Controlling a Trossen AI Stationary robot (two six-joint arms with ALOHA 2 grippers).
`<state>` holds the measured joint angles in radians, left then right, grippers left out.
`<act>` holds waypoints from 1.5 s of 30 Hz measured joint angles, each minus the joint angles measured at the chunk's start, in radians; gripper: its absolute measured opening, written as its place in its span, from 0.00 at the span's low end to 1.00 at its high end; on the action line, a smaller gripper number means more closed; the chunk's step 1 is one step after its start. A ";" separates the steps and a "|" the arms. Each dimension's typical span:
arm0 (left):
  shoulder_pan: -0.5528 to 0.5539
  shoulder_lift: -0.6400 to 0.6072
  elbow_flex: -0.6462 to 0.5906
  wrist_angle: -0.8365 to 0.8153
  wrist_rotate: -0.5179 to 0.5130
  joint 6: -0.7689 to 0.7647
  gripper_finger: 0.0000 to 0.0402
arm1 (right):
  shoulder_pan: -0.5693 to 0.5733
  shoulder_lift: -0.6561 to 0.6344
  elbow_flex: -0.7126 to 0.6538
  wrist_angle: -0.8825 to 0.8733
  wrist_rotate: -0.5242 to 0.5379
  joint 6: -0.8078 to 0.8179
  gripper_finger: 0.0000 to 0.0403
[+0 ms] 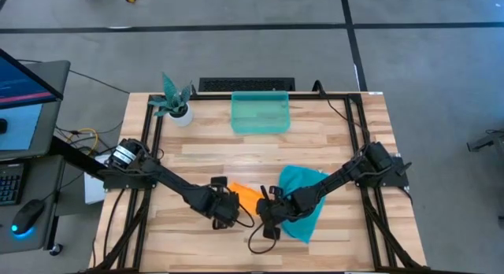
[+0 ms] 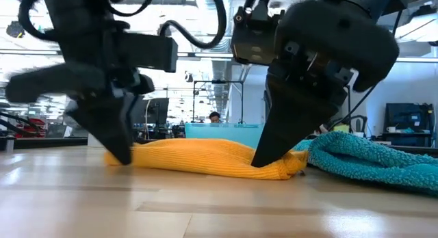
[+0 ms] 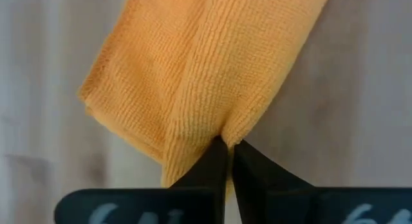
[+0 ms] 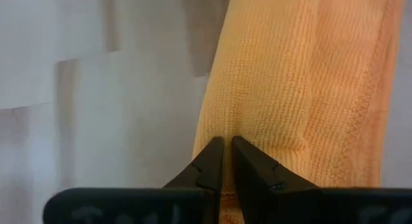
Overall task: Roll microfiber towels into tight, uniform cylinder then place into a basket
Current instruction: Roll the yellow microfiber cloth
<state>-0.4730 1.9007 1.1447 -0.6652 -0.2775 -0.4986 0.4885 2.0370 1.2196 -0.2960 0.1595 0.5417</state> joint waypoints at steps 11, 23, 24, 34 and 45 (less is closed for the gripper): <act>0.035 0.003 0.080 -0.063 0.448 -0.226 0.01 | 0.042 0.007 0.063 0.029 -0.195 0.014 0.15; 0.115 0.003 0.075 -0.180 0.613 -0.279 0.01 | 0.067 0.007 0.072 0.032 -0.196 -0.067 0.15; 0.117 0.003 0.075 -0.179 0.615 -0.274 0.01 | 0.068 0.007 0.072 0.040 -0.193 -0.099 0.15; 0.118 0.001 0.077 -0.178 0.613 -0.246 0.01 | 0.139 0.005 0.144 0.066 0.118 -0.490 0.15; 0.117 0.000 0.078 -0.175 0.610 -0.244 0.01 | 0.128 0.013 0.151 0.042 0.152 -0.655 0.20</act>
<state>-0.3557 1.9007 1.2224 -0.8402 0.3325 -0.7430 0.6163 2.0495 1.3705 -0.2539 0.3111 -0.1132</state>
